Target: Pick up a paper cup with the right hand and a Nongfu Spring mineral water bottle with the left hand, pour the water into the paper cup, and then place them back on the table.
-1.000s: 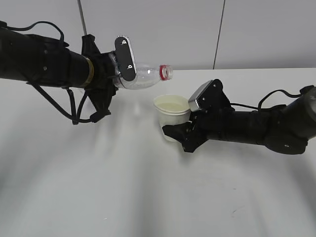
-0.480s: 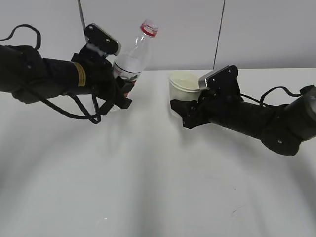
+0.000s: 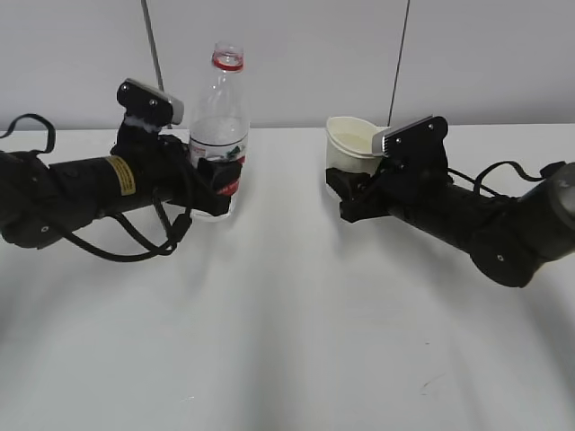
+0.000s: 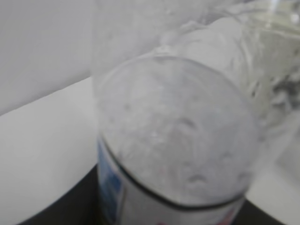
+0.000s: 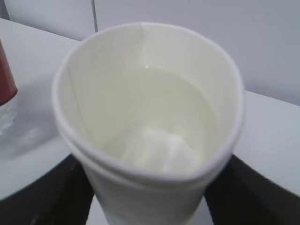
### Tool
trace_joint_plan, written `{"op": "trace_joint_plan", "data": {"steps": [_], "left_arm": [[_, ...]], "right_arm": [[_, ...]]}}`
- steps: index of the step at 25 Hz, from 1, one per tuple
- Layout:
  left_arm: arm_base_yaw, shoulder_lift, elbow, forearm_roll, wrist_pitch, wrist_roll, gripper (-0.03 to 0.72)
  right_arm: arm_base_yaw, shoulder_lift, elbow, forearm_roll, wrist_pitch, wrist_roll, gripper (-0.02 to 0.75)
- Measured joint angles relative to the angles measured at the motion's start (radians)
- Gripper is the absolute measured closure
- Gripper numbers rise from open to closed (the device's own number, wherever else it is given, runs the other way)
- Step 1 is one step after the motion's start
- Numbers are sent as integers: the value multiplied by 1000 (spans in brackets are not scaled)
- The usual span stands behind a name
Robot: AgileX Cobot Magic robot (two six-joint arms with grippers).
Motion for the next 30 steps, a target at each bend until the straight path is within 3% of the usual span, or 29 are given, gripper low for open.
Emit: {"op": "trace_joint_plan", "data": {"steps": [11, 20, 23, 26, 30], "left_arm": [[8, 134, 14, -41, -292, 44, 377], [8, 174, 14, -47, -344, 45, 377], [8, 181, 14, -48, -344, 45, 374], [8, 186, 14, -49, -305, 45, 299], [8, 186, 12, -54, -265, 45, 155]], "right_arm": [[0, 123, 0, 18, -124, -13, 243], [0, 184, -1, 20, -171, -68, 242], [0, 188, -1, 20, -178, -71, 190], [0, 190, -2, 20, -184, -71, 101], [0, 190, 4, 22, -196, -71, 76]]}}
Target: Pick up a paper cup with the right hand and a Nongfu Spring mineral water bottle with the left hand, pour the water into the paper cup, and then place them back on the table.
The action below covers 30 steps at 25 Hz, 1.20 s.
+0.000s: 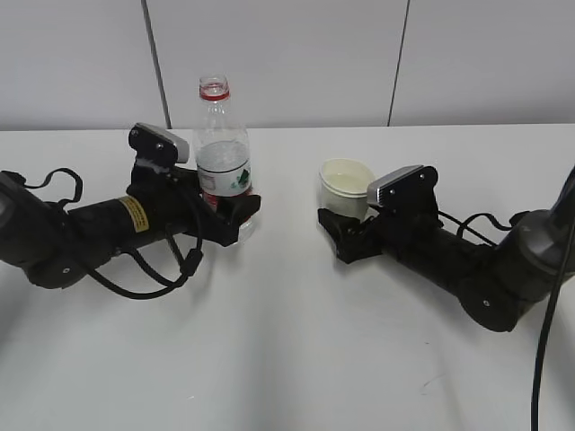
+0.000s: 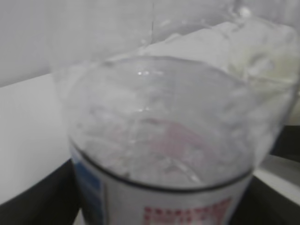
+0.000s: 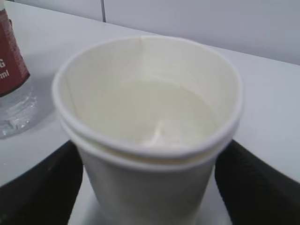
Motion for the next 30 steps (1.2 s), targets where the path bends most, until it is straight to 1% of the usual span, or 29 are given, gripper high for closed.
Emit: {"op": "trace_joint_plan", "data": {"steps": [2, 6, 11, 14, 17, 21, 24, 27, 30], "left_arm": [[0, -4, 0, 21, 47, -1, 123], [0, -43, 17, 88, 124, -36, 103], [2, -123, 111, 74, 139, -46, 101], [11, -168, 164, 50, 149, -46, 101], [29, -213, 182, 30, 220, -44, 101], [80, -248, 183, -13, 320, -8, 101], [141, -253, 183, -88, 323, 43, 101], [208, -253, 183, -151, 322, 104, 101], [253, -253, 183, -174, 322, 126, 101]], "right_arm": [[0, 0, 22, 0, -5, 0, 76], [0, -29, 94, 21, -15, 0, 76], [0, -85, 203, 75, -33, 0, 85], [0, -114, 268, 149, -33, 0, 92], [-5, -135, 301, 256, -33, 0, 105], [-50, -139, 306, 332, -33, 0, 130], [-103, -139, 306, 360, -33, 0, 143], [-152, -139, 282, 364, -33, 0, 148], [-185, -139, 243, 359, -33, 2, 148]]}}
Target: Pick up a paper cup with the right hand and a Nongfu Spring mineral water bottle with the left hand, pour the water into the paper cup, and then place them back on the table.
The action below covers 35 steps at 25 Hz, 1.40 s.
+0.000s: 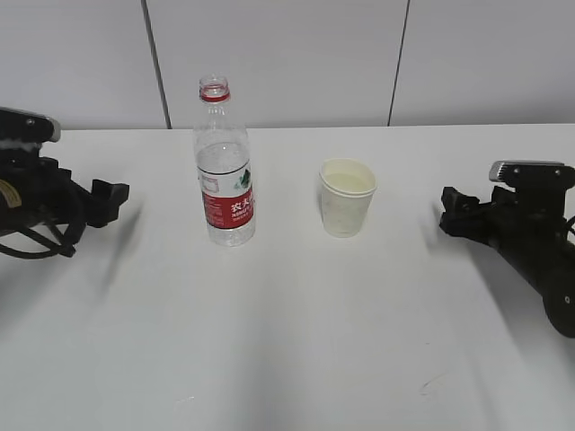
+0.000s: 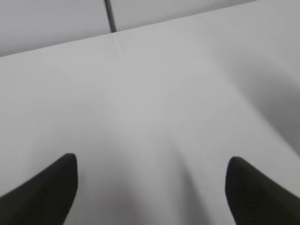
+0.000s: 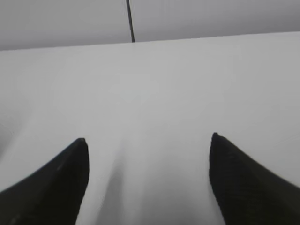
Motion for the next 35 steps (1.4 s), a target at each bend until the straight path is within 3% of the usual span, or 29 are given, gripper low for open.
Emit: {"op": "trace_joint_plan", "data": {"steps": [4, 9, 19, 24, 29, 35], "left_arm": [[28, -3, -14, -23, 46, 6, 101], [30, -35, -123, -36, 324, 6, 101], [22, -103, -402, -84, 1082, 7, 101], [22, -107, -546, -181, 1439, 96, 101], [22, -107, -649, -292, 1647, 174, 101], [22, -118, -676, -329, 1751, 194, 101]], "right_arm": [[-11, -23, -81, -27, 164, 17, 148], [-12, -99, -167, -39, 510, 19, 149], [-12, -222, -506, -42, 1490, 22, 150], [-12, -222, -713, -42, 1897, -31, 150], [-12, -222, -854, -42, 2133, -64, 150], [-12, -227, -909, -42, 2308, -88, 150]]}}
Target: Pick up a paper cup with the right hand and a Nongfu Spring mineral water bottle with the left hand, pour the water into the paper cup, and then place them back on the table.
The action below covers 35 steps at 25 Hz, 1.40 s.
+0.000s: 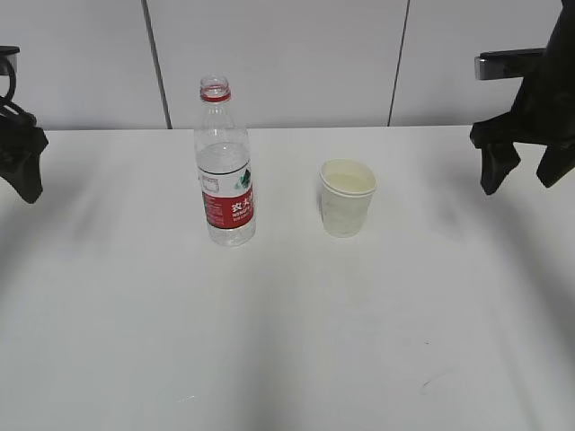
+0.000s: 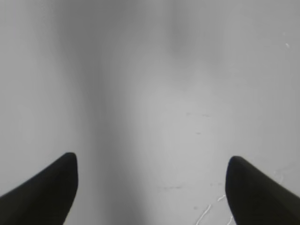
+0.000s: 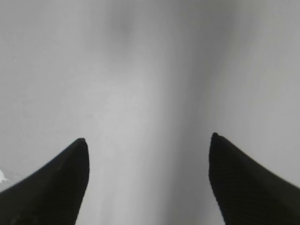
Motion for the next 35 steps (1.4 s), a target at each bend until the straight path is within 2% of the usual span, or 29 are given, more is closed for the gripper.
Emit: {"op": "trace_joint_plan", "data": {"steps": [6, 10, 23, 35], "left_arm": [[0, -72, 7, -52, 45, 22, 101], [0, -174, 92, -56, 48, 22, 102], [0, -695, 478, -84, 22, 23, 103], [0, -1168, 850, -113, -91, 23, 103]], "right_arm": [[0, -68, 5, 7, 45, -28, 150], [0, -178, 61, 26, 47, -32, 150], [0, -762, 553, 45, 3, -49, 150], [0, -1238, 953, 49, -7, -52, 150]]}}
